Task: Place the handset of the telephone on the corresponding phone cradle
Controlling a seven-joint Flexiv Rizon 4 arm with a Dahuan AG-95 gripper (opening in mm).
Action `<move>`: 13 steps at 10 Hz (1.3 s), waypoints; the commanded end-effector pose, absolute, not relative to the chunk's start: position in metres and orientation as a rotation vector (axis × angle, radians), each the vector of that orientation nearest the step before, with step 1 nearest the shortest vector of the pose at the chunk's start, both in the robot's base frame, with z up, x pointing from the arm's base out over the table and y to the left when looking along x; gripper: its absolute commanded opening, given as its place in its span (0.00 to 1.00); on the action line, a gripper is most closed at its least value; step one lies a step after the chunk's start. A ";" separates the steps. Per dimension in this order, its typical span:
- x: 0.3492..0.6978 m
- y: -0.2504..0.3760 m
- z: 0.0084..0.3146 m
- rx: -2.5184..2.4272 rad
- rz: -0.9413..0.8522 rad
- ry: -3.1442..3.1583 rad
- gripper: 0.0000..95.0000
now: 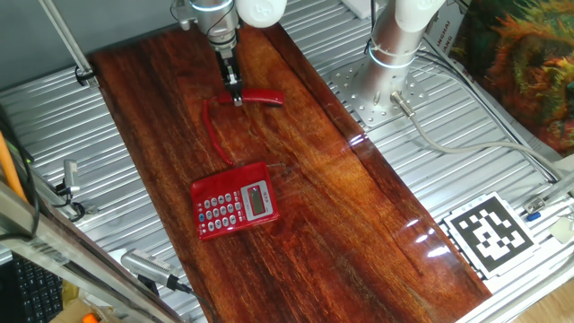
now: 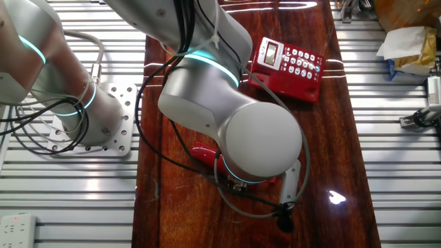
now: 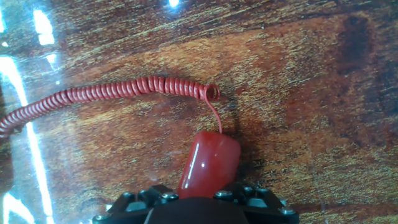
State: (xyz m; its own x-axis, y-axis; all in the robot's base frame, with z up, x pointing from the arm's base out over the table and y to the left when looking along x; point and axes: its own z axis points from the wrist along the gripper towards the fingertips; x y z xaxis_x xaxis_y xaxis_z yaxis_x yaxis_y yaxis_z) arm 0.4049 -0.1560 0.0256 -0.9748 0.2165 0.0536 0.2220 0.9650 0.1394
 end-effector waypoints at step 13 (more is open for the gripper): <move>0.478 -0.181 0.079 -0.219 -0.226 -3.066 0.00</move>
State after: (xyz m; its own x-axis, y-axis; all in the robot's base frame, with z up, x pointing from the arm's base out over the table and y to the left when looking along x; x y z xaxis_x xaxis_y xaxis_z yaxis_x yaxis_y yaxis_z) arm 0.4790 -0.1805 0.0799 -0.9885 0.1359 0.0670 0.1442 0.9796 0.1402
